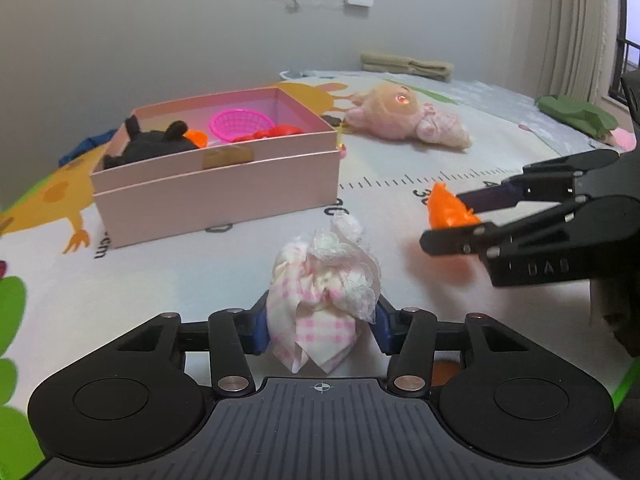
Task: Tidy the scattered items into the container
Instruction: 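Lower the cloth doll and orange toy onto the mat and open both grippers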
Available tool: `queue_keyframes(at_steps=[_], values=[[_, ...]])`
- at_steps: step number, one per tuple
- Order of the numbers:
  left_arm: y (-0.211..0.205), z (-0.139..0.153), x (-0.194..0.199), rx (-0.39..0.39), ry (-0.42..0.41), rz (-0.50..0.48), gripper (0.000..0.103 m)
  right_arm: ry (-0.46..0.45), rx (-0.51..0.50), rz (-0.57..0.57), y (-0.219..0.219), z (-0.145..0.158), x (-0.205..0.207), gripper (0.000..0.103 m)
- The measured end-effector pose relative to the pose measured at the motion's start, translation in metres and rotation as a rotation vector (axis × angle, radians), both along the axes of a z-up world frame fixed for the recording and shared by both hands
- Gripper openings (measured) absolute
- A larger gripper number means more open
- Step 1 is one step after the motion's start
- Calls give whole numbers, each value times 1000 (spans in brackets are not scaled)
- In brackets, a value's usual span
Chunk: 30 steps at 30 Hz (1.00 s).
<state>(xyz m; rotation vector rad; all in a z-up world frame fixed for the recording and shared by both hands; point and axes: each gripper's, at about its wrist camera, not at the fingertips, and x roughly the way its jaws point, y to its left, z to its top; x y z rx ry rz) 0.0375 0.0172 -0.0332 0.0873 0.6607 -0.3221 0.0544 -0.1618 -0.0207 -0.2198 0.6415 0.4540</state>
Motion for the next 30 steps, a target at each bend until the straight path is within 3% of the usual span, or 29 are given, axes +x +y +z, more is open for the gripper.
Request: queue_keyframes(at_steps=[10, 17, 20, 22, 30], values=[[15, 11, -42, 42, -25, 70, 56, -18, 40, 7, 21, 0, -49, 51], [15, 15, -53, 57, -36, 62, 77, -9, 21, 36, 21, -7, -59, 51], [15, 15, -59, 77, -48, 45, 86, -16, 14, 25, 18, -9, -63, 59], [16, 15, -63, 88, -48, 35, 91, -32, 4, 15, 15, -9, -68, 72], [29, 5, -62, 184, -40, 76, 94, -45, -33, 2, 2, -11, -82, 74]])
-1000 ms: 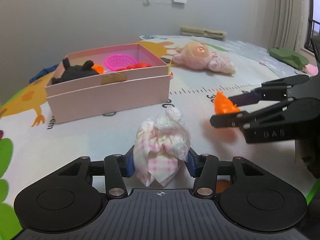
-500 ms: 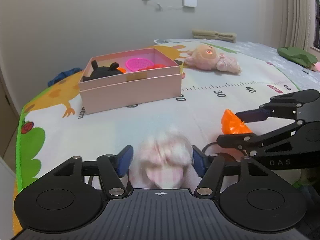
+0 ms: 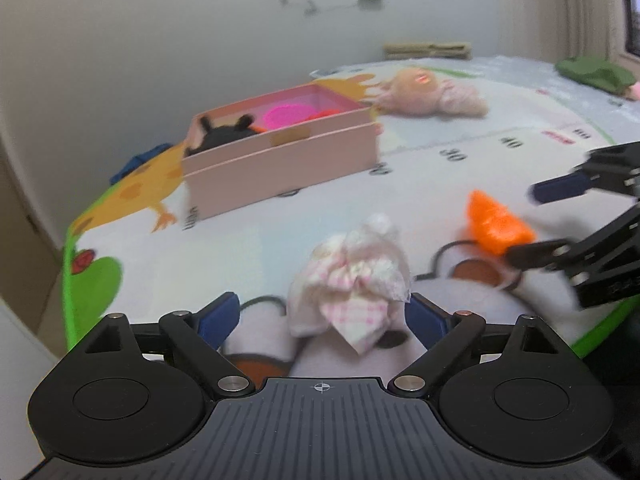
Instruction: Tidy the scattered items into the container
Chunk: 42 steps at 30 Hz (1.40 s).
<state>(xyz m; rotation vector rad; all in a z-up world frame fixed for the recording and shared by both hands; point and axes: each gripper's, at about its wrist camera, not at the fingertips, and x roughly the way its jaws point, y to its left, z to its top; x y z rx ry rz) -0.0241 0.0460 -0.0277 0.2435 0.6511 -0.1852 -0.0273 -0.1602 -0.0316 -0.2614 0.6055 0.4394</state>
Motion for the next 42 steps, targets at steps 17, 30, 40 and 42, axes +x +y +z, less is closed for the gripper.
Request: queue_keyframes(at_steps=[17, 30, 40, 42], values=[[-7, 5, 12, -139, 22, 14, 96, 3, 43, -19, 7, 6, 6, 81], [9, -7, 29, -171, 42, 70, 45, 81, 62, 8, 17, -4, 22, 53], [12, 3, 19, -148, 8, 41, 38, 54, 52, 42, 22, 7, 19, 53], [11, 6, 18, -137, -8, 37, 38, 46, 48, 47, 22, 11, 19, 53]])
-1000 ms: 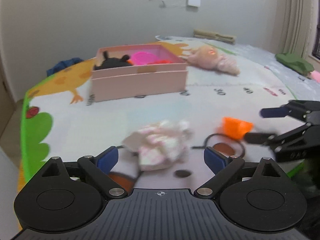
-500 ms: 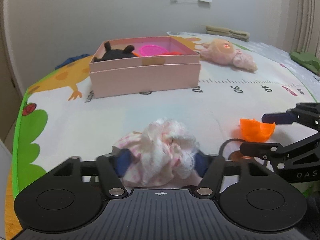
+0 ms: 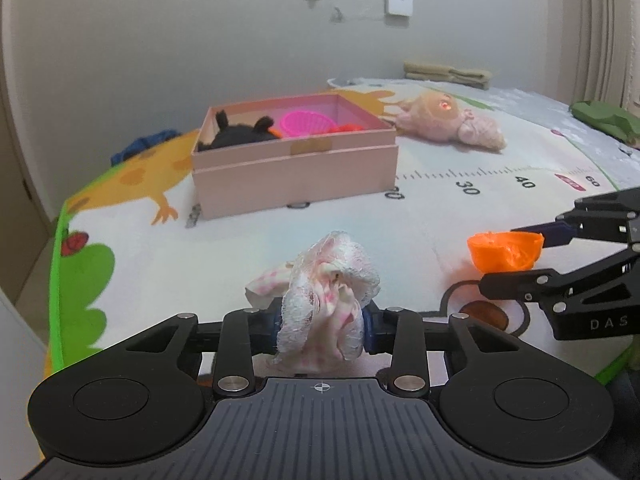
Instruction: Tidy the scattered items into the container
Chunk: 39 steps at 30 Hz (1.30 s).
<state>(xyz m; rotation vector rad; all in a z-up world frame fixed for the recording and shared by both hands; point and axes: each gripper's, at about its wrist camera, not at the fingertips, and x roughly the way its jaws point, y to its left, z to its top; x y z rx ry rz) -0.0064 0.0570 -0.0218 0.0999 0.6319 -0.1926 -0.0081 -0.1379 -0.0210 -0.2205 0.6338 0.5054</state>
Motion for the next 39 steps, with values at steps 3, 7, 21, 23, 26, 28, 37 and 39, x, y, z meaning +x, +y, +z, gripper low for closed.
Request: queue_keyframes(at_steps=[3, 7, 21, 23, 26, 28, 37, 39], values=[[1, 4, 1, -7, -5, 0, 36, 1, 4, 5, -1, 6, 3, 53], [6, 12, 5, -25, -35, 7, 35, -21, 17, 18, -3, 22, 12, 53], [33, 84, 153, -125, -132, -47, 34, -144, 44, 49, 23, 77, 127, 53], [31, 95, 182, -111, -157, -67, 36, -159, 44, 45, 30, 81, 156, 53], [30, 103, 222, -95, -204, -110, 57, -187, 41, 57, 40, 77, 194, 54], [30, 98, 242, -101, -204, -103, 72, -173, 52, 62, 45, 71, 217, 66], [30, 54, 258, -69, -138, -31, 94, -179, 96, -35, -6, 56, 240, 69], [27, 55, 246, -55, -164, -18, 94, -184, 77, -79, -27, 52, 237, 69]])
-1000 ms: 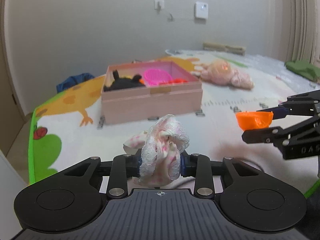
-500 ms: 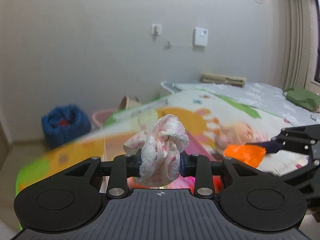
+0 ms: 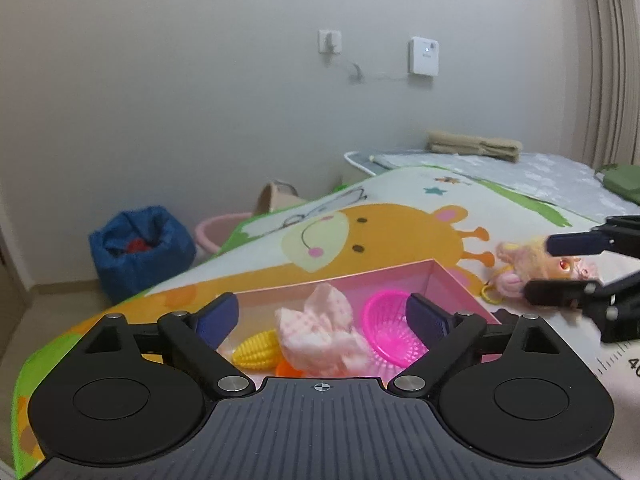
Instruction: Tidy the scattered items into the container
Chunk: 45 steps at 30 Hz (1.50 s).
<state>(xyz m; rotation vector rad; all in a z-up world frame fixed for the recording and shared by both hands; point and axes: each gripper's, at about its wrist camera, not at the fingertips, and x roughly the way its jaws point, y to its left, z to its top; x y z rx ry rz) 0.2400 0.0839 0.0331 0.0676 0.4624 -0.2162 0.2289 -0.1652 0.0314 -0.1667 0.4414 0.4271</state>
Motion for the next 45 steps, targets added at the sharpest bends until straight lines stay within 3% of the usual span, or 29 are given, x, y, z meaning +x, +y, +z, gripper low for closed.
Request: queue_keyframes(at_steps=[3, 6, 12, 18, 24, 27, 34, 39, 45], values=[[-8, 8, -29, -16, -51, -15, 95, 3, -70, -39, -24, -11, -7, 69], [-22, 11, -57, -55, -85, -65, 97, 75, -95, -19, -32, -27, -7, 59], [-55, -5, -96, -87, -3, -158, 97, 68, -100, 56, -9, -47, -11, 58], [-68, -22, -122, -29, 39, -210, 98, 58, -164, 96, 10, -58, 5, 58], [-72, -35, -129, -60, 93, -249, 98, 51, -121, 101, 9, -64, 15, 58], [-75, -36, -133, -65, 105, -254, 98, 73, -116, 125, 9, -66, 16, 40], [-84, -41, -136, -30, 127, -254, 98, 83, -119, 210, 0, -61, -33, 39], [-95, -45, -142, 5, 140, -275, 98, 146, -93, 193, -23, -60, -74, 39], [-118, -55, -154, 74, 167, -364, 98, 197, -39, 161, -49, -56, -116, 40]])
